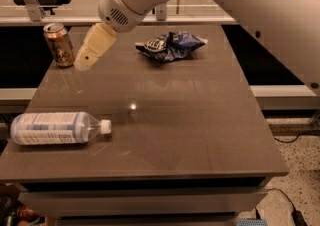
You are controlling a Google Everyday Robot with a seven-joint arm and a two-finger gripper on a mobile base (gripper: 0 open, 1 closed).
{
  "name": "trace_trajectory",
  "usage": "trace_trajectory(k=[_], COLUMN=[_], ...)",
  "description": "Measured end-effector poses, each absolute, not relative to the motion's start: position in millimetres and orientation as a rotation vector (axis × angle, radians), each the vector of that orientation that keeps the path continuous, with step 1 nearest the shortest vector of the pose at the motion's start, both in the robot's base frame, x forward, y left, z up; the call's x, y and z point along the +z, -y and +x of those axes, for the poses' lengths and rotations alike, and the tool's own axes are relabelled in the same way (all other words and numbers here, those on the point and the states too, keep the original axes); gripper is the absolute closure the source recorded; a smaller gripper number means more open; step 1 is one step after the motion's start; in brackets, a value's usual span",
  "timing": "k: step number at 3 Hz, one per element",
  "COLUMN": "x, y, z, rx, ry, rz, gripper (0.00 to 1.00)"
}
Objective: Move orange can near blue plastic bottle
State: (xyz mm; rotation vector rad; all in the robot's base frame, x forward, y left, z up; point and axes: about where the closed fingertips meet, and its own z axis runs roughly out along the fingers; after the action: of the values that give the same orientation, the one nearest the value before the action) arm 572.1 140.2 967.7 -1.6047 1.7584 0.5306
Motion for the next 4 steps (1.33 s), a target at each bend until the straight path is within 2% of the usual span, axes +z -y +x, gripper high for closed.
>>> trace_trajectory(k=[2, 3, 4], x=[921.2, 901.6, 901.5], y=[-158.6, -177.6, -178.1], z=[600.4, 637.9, 637.8], rx=[0.445, 0.422, 0.424], ry=[-1.881, -1.915, -1.915], rz=[-1.495, -1.360, -1.357], gripper=[0.00, 0.00, 0.00])
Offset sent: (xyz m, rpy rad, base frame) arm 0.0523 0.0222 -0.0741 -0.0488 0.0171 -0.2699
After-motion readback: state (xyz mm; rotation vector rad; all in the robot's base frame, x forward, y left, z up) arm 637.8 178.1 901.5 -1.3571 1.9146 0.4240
